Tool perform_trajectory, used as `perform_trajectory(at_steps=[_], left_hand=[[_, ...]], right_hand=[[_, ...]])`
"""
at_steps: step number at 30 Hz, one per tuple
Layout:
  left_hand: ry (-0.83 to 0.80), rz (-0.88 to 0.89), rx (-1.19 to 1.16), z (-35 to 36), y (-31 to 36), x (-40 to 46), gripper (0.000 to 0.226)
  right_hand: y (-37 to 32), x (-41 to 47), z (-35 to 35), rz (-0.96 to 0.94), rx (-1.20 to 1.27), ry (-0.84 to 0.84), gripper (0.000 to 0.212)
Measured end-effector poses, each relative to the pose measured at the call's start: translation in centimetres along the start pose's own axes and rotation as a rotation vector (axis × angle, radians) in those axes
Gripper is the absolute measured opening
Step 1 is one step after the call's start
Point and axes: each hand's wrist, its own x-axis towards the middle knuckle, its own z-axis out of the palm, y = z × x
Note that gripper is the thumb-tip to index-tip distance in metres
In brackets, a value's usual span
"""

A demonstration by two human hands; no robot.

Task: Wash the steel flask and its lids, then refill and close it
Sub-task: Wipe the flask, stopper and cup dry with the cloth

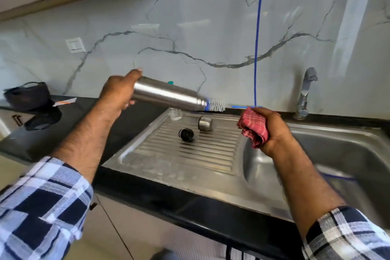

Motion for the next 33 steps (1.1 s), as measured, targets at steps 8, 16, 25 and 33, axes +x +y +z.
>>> perform_trajectory(at_steps=[8, 16, 25, 33], left_hand=[[-0.310, -0.312, -0.535, 0.6, -12.2, -2.3, 0.028], [-0.296, -0.397, -0.608, 4.5, -17.3, -5.5, 0.041], [-0.185, -0.181, -0.174, 4.3, -18.0, -6.2, 0.055], [-0.094, -0.177, -0.007, 4.3, -19.4, -5.5, 0.061]], right_hand=[[2.6, 0.8, 0.1, 0.065, 0.022, 0.011, 0.013], [5.3, 1.5, 0.1, 0.092, -0.100, -0.005, 0.039], [7.8, 0.9, 4.0, 0.149, -0.141, -0.071, 0.034], [10.8, 0.4, 9.1, 0.226, -0.168, -0.135, 0.035]])
